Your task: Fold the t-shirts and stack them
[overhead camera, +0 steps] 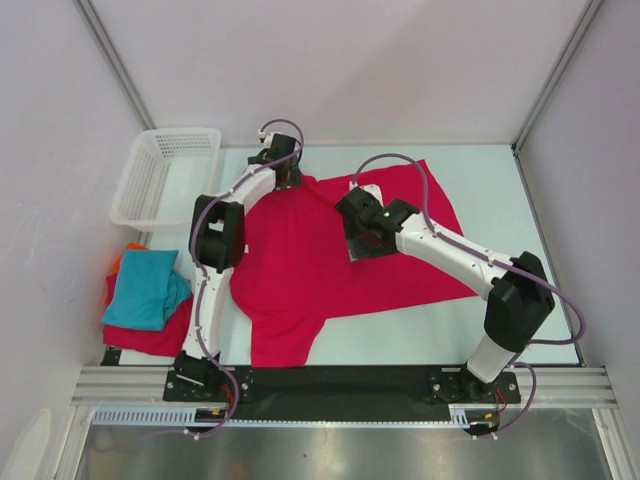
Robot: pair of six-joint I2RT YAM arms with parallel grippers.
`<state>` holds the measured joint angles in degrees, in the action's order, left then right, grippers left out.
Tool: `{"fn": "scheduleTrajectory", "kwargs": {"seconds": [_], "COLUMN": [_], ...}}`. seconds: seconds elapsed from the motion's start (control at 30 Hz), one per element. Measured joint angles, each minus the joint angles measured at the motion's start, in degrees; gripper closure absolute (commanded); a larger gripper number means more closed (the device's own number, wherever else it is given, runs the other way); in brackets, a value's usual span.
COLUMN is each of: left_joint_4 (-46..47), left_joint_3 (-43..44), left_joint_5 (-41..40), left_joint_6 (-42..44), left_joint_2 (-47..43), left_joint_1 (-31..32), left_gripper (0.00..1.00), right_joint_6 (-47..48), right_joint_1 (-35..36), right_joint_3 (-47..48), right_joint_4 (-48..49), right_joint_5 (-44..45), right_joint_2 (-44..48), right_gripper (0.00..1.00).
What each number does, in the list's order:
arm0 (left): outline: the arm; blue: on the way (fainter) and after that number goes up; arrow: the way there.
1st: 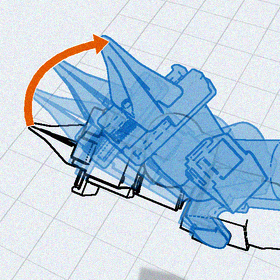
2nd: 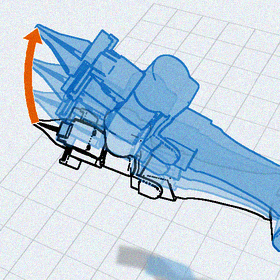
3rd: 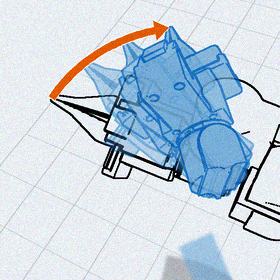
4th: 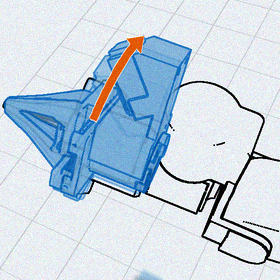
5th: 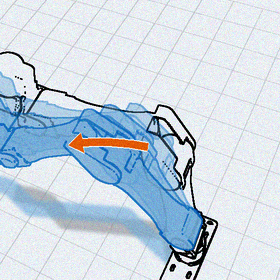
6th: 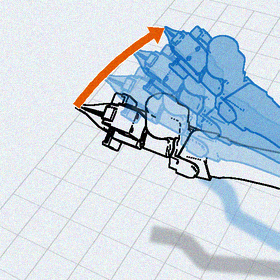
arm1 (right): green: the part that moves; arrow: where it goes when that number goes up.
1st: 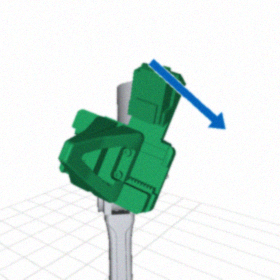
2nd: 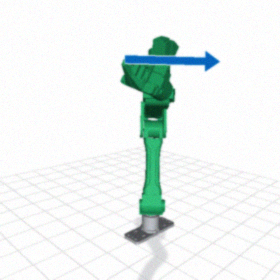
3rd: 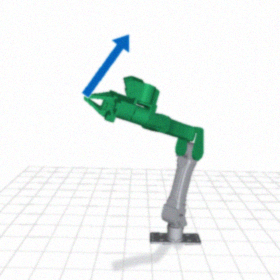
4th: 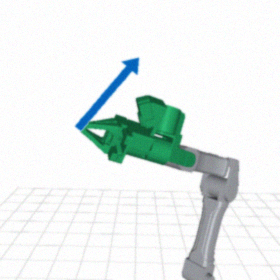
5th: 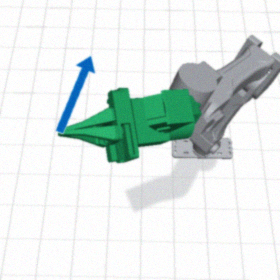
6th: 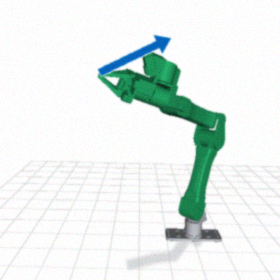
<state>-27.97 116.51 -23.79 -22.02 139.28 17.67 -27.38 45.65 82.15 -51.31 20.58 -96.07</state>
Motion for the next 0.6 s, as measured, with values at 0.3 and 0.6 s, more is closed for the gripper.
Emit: {"fn": "scheduleTrajectory", "kwargs": {"seconds": [0.3, 0.6], "left_joint_4": [-0.8, -0.9], "left_joint_3": [10.2, 14.1], "left_joint_5": [0.2, 3.8], "left_joint_6": [0.0, -3.0], "left_joint_2": [3.0, 6.7], "left_joint_1": [-0.4, -3.4], "left_gripper": [0.0, 0.03], "right_joint_6": [0.0, 0.0], "right_joint_1": [-0.7, -1.8], "right_joint_3": [-4.3, -4.7], "right_joint_4": [0.0, -0.2], "right_joint_5": [0.0, -0.3], "right_joint_2": [4.7, 3.5], "right_gripper": [0.34, 0.34]}}
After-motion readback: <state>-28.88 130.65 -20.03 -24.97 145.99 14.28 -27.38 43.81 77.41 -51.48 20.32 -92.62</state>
